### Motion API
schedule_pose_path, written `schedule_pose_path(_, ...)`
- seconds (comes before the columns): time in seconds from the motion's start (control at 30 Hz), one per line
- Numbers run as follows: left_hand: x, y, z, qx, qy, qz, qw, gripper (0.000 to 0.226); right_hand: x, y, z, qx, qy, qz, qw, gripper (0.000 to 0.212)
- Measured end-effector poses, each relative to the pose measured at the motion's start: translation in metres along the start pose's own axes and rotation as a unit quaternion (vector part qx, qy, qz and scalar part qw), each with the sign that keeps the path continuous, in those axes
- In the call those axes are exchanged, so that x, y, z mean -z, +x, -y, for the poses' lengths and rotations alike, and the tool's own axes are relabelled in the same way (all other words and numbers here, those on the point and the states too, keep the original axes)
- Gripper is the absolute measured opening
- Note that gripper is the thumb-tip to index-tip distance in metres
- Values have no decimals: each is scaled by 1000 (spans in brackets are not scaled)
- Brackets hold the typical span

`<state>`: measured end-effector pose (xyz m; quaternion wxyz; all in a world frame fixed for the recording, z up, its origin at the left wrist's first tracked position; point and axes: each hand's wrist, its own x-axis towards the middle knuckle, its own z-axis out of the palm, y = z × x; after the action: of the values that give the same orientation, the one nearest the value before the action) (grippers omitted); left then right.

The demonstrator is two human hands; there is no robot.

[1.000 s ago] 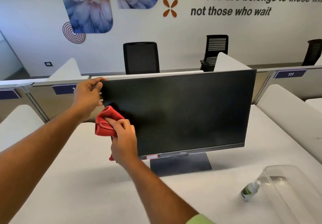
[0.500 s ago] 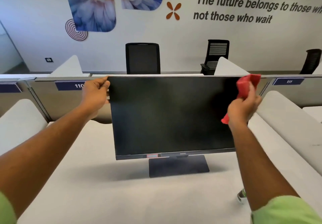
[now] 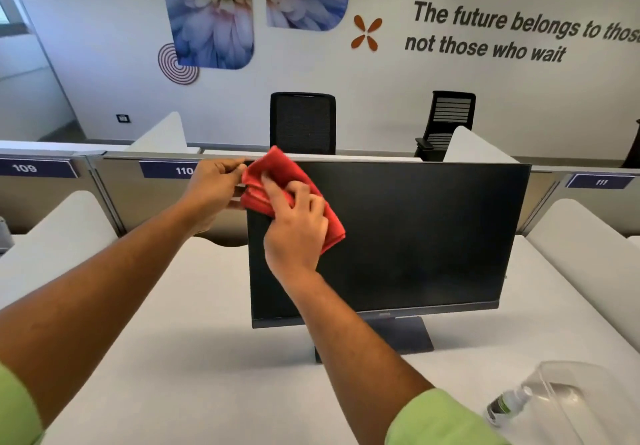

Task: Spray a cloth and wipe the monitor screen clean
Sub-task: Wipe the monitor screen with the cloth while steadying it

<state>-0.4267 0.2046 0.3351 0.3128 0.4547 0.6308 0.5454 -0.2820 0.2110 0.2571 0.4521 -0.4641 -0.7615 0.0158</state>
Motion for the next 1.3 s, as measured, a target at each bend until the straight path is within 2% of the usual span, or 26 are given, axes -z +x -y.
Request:
schedule_pose_path(0.17, 1, -3, 7, 14, -14, -31, 999, 25, -20, -50, -22, 136, -48, 60, 988, 48)
schedule_pose_path(0.33, -7, -6, 0, 23, -18, -59, 998, 18, -28, -93, -65, 231, -85, 140, 959, 56)
schedule_pose_path(0.43, -9, -8, -2, 35, -9, -72, 997, 25, -26, -114, -87, 274, -96, 204, 935, 56)
schedule_pose_path(0.5, -8, -9, -1, 41, -7, -77, 996, 28, -25, -126, -99, 280, -101, 244, 923, 59)
schedule_pose_path(0.63, -13, -10, 5, 43, -15, -90, 995, 34, -16, -139, -105, 234, -102, 333, 908, 59)
schedule_pose_path(0.77, -18, -17, 16, 44, -2, -117, 992, 35, -1, -131, -106, 214, -103, 466, 853, 57)
schedule_pose_path(0.83, -20, -27, 31, 42, 34, -137, 989, 36, 15, -122, -109, 161, -44, 535, 828, 48)
schedule_pose_path(0.9, -26, -44, 53, 45, 73, -165, 983, 38, 37, -115, -114, 29, 54, 555, 830, 47)
schedule_pose_path(1.0, -44, -80, 90, 64, 93, -217, 970, 35, 70, -109, -123, -159, 208, 481, 837, 49)
schedule_pose_path(1.07, -62, -109, 111, 94, 67, -228, 967, 28, 90, -111, -129, -252, 289, 441, 812, 47)
schedule_pose_path(1.13, -84, -137, 127, 139, 9, -181, 974, 22, 107, -117, -136, -325, 342, 408, 781, 46)
schedule_pose_path(1.23, -122, -178, 136, 206, -86, -22, 975, 29, 125, -135, -151, -405, 400, 347, 746, 42)
schedule_pose_path(1.3, -149, -201, 138, 230, -105, 78, 964, 34, 136, -150, -161, -436, 438, 310, 723, 36)
